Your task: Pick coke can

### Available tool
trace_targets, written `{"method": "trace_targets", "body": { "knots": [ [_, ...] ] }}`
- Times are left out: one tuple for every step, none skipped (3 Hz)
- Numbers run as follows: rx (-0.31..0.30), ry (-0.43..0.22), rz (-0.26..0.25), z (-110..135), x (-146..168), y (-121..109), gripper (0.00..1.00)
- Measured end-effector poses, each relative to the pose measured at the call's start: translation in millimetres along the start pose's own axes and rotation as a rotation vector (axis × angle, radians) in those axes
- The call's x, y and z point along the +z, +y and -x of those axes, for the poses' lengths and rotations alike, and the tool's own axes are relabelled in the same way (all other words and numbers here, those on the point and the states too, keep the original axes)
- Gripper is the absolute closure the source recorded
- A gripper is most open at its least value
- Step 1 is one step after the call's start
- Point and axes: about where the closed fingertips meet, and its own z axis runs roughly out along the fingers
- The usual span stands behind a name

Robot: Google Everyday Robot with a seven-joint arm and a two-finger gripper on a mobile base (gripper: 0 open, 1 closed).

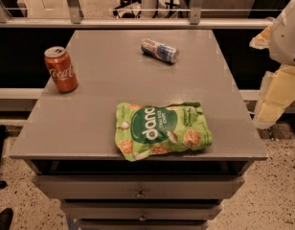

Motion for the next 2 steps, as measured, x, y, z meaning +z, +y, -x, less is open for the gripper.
{"method": "trace_targets", "body": {
  "knots": [
    [0.0,0.0,0.0,0.0,0.0,0.0,0.0],
    [0.004,-0.037,-0.004,6.2,3.1,-3.0,0.0]
  ]
}}
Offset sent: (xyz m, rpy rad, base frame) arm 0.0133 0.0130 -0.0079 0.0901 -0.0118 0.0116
